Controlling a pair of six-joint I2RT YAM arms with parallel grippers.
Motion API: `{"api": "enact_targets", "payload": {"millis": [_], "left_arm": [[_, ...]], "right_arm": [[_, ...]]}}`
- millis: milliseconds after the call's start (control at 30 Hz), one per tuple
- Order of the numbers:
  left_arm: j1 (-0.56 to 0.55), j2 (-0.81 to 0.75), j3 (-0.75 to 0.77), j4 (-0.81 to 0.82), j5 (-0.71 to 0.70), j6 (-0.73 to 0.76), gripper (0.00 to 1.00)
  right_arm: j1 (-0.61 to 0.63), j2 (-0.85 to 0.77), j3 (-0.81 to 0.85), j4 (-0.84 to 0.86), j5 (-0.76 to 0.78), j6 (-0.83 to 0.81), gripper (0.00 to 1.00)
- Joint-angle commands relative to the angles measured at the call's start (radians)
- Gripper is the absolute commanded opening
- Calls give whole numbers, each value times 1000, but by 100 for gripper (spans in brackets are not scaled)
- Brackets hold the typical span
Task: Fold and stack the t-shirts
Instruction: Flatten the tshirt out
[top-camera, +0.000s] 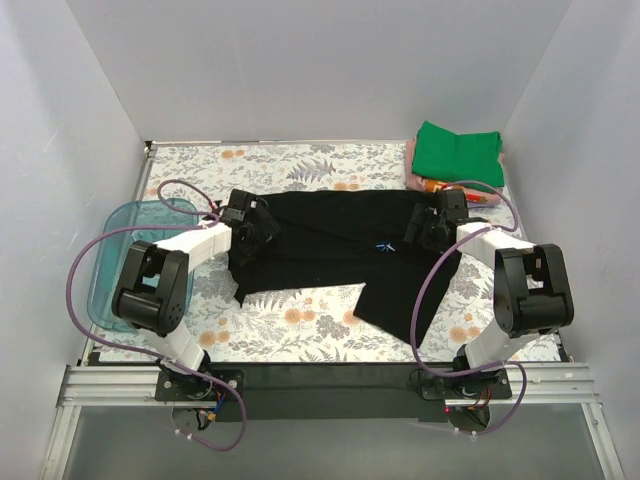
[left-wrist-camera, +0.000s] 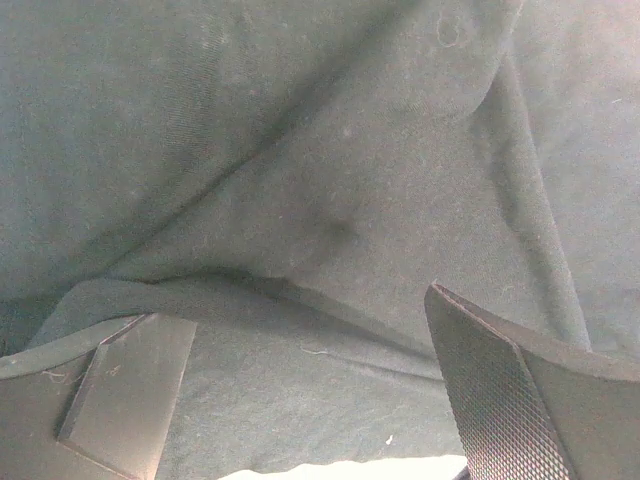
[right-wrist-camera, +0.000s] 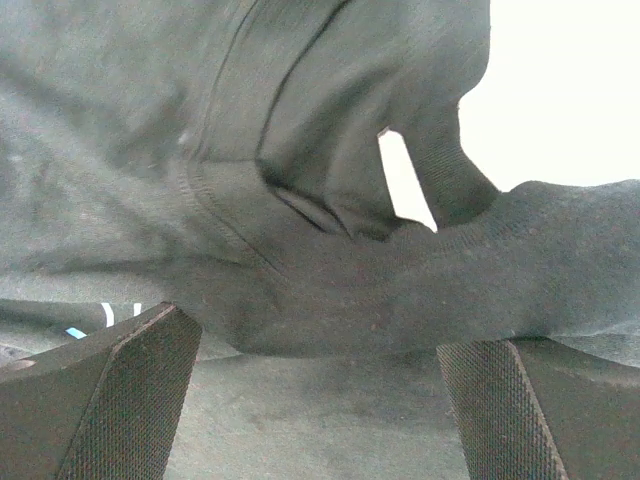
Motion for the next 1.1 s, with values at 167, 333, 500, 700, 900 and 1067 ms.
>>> {"api": "enact_targets", "payload": {"millis": [167, 333, 500, 700, 900, 1067], "left_arm": [[-2, 112, 121, -21, 10, 74, 96], [-2, 40, 190, -139, -206, 72, 96], [43, 37, 222, -383, -400, -55, 98], [41, -40, 173, -390, -311, -39, 98], [29, -264, 7, -321, -198, -28, 98], [12, -422, -98, -296, -130, -45, 98]], "right_arm": [[-49, 52, 65, -94, 54, -103, 98], [-51, -75, 39, -103, 55, -126, 98], [-51, -244, -41, -139, 57, -129, 98], [35, -439, -156, -139, -62, -109, 98], [325, -488, -274, -136, -60, 6, 98], [380, -444, -357, -108, -31, 78, 98]]}}
